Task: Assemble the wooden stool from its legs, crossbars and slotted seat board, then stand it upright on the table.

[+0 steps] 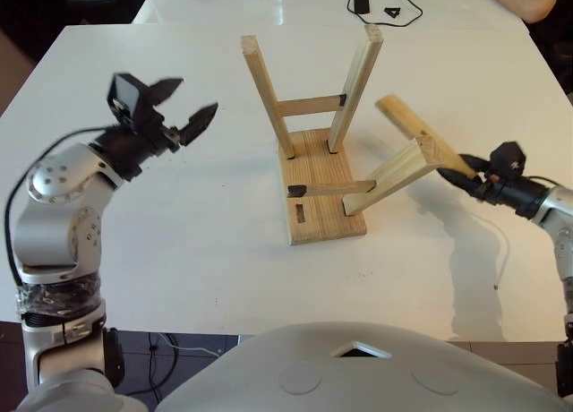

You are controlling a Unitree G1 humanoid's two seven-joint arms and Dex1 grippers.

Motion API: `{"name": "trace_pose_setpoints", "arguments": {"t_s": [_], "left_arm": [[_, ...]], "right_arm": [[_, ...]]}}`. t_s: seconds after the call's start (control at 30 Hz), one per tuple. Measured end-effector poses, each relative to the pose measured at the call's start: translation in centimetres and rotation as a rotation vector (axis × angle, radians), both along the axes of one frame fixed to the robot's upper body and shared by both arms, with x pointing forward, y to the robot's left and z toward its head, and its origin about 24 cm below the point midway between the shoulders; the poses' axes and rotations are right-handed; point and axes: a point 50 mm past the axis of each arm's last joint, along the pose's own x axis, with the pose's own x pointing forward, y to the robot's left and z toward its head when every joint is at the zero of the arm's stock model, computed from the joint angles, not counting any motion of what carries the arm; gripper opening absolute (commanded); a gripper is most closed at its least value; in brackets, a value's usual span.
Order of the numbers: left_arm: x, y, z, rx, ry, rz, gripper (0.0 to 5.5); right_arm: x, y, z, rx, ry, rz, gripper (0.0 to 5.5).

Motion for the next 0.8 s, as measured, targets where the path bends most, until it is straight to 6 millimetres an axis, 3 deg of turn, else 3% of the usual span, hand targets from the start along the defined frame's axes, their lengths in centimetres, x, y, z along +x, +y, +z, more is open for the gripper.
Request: {"name": "trace_pose_setpoints", "arguments": {"t_s": [0.17, 0.27, 0.33, 0.43, 0.6, 0.8], "left_arm": [[-0.5, -4.0, 4.1, -0.128, -0.068, -0.239, 3.56], [-0.5, -6.1, 6.5, -0.271, -0.068, -0.374, 3.56], [-1.0, -7.0, 7.5, -0.32, -0.06, -0.477, 3.56], [-2.3, -7.8, 7.8, -0.362, -0.014, -0.637, 3.56], [-3.0, -8.6, 7.8, -0.402, 0.04, -0.737, 3.56], [-4.0, -9.5, 8.4, -0.468, 0.045, -0.854, 3.56]], "right_arm": [[0.0, 1.7, 7.6, 0.298, -0.256, 0.122, 2.04], [-1.0, 4.9, 12.0, 0.468, -0.374, 0.348, 2.04], [-1.7, 6.6, 13.6, 0.53, -0.4, 0.47, 2.04], [-2.4, 8.4, 14.8, 0.601, -0.388, 0.604, 2.04], [-2.7, 10.6, 15.7, 0.622, -0.351, 0.753, 2.04], [-2.7, 11.9, 14.5, 0.592, -0.256, 0.828, 2.04]]}}
